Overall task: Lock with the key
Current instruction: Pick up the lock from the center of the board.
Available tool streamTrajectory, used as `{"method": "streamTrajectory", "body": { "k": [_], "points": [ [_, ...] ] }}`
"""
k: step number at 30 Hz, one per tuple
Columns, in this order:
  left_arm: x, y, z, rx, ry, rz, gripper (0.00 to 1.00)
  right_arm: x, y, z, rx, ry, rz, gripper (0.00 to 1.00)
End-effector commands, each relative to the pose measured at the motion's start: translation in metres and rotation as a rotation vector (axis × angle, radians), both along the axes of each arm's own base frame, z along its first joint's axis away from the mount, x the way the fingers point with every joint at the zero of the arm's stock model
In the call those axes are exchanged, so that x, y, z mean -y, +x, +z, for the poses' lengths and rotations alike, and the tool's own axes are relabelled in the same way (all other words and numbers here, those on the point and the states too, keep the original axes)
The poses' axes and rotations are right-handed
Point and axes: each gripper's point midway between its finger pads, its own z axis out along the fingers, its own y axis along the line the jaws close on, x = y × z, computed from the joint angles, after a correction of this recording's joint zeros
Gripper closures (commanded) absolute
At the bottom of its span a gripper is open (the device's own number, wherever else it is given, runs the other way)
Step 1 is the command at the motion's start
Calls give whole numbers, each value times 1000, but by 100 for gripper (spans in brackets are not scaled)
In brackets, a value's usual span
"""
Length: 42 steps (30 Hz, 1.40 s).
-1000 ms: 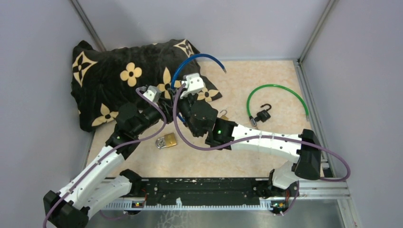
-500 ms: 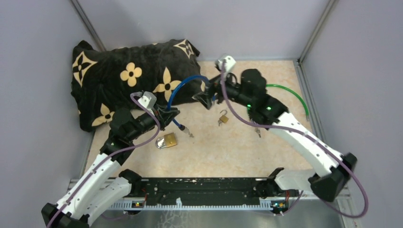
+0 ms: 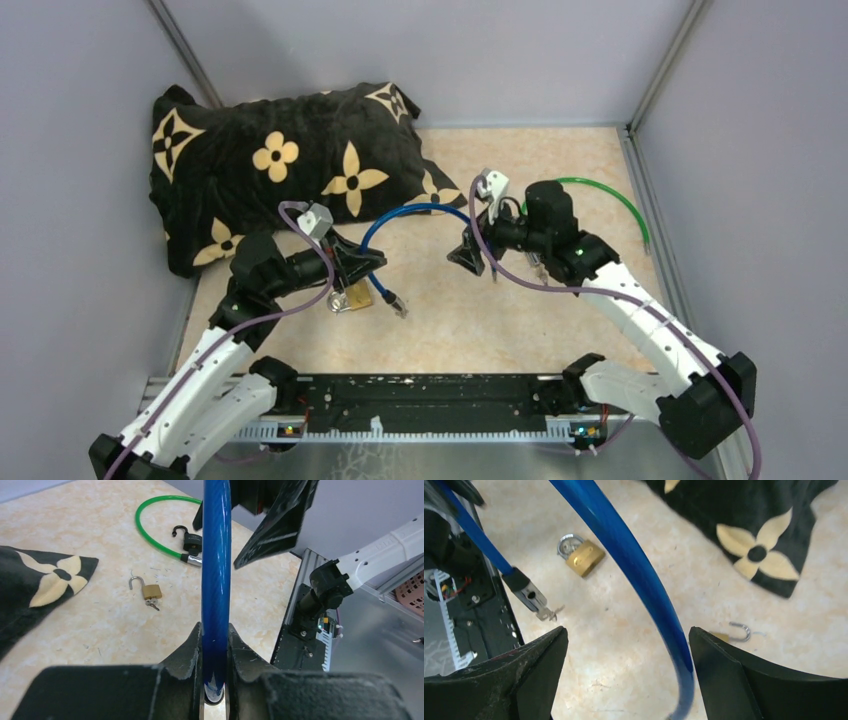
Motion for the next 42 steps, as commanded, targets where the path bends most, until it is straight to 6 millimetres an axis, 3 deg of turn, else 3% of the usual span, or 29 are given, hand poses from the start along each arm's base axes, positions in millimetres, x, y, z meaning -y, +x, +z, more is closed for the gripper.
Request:
{"method": "streamTrajectory", "body": {
  "k": [1, 6, 10, 17, 19, 21, 25, 28, 33, 37, 42],
  "points": [
    [1, -9, 28, 77, -71, -39, 100, 2, 6, 1, 67, 48, -41, 12],
    [2, -14, 38, 103, -100, -69, 100, 12, 24, -20, 76, 122, -201, 24],
    [2, -15, 39, 96, -104, -77, 100, 17, 34, -33, 68, 161, -278, 39],
    [3, -18, 37, 87, -104, -94, 100, 18, 41, -38, 72, 207, -322, 54],
    [3, -18, 37, 86, -106, -94, 100, 16, 42, -38, 65, 207, -319, 70],
    [3, -17, 36, 80, -106, -87, 100, 15, 44, -38, 56, 203, -322, 99],
    [-4, -2, 15, 25, -82, 7, 100, 7, 44, -16, 32, 240, -299, 100],
    [-14, 19, -24, -7, -27, 130, 89, -2, 42, 13, 23, 288, -267, 100],
    [-16, 21, -71, -16, 4, 149, 75, -20, 36, 53, 43, 359, -256, 100],
    [-16, 21, -89, -30, 1, 151, 68, -31, 33, 79, 44, 404, -245, 100],
    [-20, 25, -96, -35, -29, 193, 52, -29, 36, 117, 72, 479, -266, 100]
  ]
}}
